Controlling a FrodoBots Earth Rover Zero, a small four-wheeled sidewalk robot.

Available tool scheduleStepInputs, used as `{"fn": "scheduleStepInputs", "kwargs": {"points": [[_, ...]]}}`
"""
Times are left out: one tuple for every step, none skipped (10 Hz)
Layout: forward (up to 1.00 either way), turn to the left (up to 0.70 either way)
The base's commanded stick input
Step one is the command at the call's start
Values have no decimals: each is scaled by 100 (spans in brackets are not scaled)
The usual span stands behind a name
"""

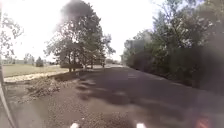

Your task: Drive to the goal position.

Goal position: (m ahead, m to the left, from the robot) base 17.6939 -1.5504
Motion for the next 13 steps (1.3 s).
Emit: {"fn": "scheduleStepInputs", "kwargs": {"points": [[70, 0], [70, 0], [70, 0], [70, 0], [70, 0], [70, 0], [70, 0], [70, 0], [70, 0], [70, 0], [70, 0], [70, 0], [70, 0]]}}
